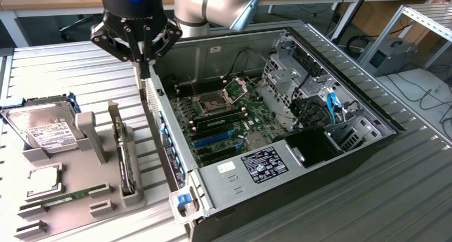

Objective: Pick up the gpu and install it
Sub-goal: 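Reach for the gpu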

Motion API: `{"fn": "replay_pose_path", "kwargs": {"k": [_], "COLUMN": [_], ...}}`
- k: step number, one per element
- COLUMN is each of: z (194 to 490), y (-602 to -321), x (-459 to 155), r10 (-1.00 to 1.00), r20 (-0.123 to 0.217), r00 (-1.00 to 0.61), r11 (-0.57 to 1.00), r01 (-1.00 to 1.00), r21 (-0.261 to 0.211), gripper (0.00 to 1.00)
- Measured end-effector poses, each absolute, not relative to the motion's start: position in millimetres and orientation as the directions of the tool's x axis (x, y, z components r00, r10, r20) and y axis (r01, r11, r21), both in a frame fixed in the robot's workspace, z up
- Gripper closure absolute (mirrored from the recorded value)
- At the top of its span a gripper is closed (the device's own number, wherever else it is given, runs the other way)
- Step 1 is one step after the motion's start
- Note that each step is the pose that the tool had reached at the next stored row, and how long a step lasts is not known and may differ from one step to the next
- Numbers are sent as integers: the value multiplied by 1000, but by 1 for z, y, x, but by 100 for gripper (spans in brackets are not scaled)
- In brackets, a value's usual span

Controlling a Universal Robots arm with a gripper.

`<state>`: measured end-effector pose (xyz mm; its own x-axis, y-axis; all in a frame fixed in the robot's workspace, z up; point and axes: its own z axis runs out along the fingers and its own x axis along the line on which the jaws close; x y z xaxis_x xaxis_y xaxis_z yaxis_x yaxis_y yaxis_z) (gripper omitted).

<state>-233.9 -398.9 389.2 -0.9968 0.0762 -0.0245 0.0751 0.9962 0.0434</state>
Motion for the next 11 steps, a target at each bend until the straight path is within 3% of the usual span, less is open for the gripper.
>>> {"fn": "replay_pose_path", "kwargs": {"k": [11], "z": [389], "y": [-399], "x": [-247], "r10": [76], "r20": [-24], "r00": [-997], "r11": [996], "r01": [75], "r21": [43], "gripper": [89]}}
